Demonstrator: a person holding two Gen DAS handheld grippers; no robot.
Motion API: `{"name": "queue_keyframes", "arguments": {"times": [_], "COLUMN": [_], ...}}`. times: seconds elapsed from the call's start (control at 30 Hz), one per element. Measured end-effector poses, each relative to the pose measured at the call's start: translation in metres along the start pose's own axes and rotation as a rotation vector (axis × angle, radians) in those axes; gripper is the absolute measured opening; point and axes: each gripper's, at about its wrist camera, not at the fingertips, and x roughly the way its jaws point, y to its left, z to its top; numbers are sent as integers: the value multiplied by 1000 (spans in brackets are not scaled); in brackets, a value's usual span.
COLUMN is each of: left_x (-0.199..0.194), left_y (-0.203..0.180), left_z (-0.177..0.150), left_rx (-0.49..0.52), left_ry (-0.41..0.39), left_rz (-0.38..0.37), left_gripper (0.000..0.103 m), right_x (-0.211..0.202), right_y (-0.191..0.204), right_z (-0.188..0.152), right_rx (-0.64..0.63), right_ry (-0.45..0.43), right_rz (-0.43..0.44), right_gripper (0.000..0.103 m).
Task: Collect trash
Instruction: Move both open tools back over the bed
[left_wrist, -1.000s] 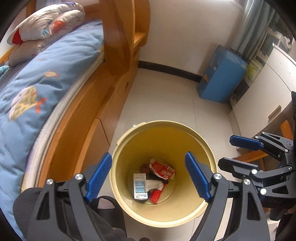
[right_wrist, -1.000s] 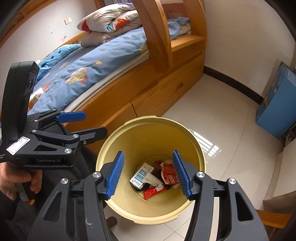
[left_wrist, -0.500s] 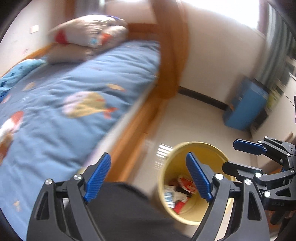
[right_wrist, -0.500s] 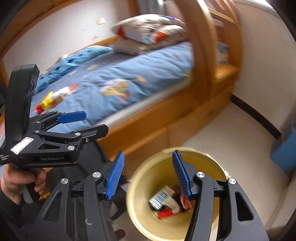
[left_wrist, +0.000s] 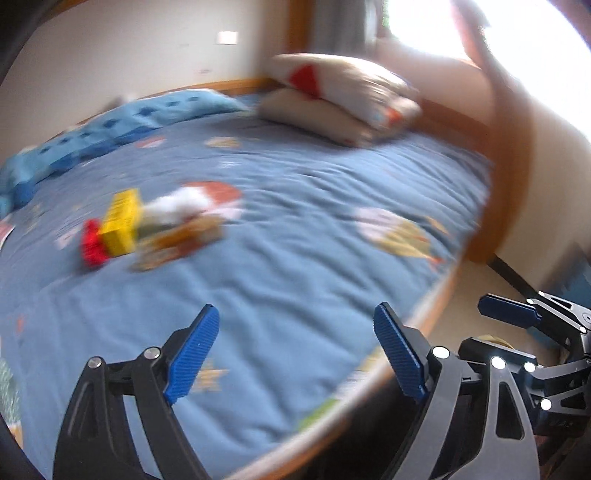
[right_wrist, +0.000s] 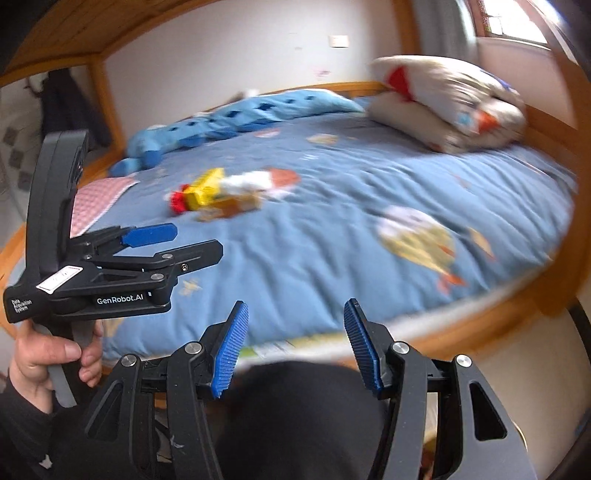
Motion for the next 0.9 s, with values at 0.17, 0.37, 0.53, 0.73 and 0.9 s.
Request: {"name": "queue_keyframes", "arguments": {"times": [0.17, 0.37, 0.53, 0.73, 0.9], "left_x": [-8, -11, -2, 20, 42], "left_y": [61, 106, 134, 160, 183], "left_z": [5, 14, 23, 36, 41], "left_rx": [-111, -170, -196, -219, -253], "left_ry": [-20, -46, -37, -16, 11], "left_rz": [87, 155, 180, 185, 186], "left_gripper": [86, 86, 86, 87, 87], "right_x": [36, 76, 106, 136, 169], "right_y": [32, 60, 76, 82, 87], "right_z": [30, 58, 77, 96, 111], "right_rx": [-50, -84, -105, -123, -175], "right_ry": [8, 35, 67, 101, 145], "right_rz": [95, 174, 202, 213, 221], "right_gripper": [53, 53, 53, 53, 53]}}
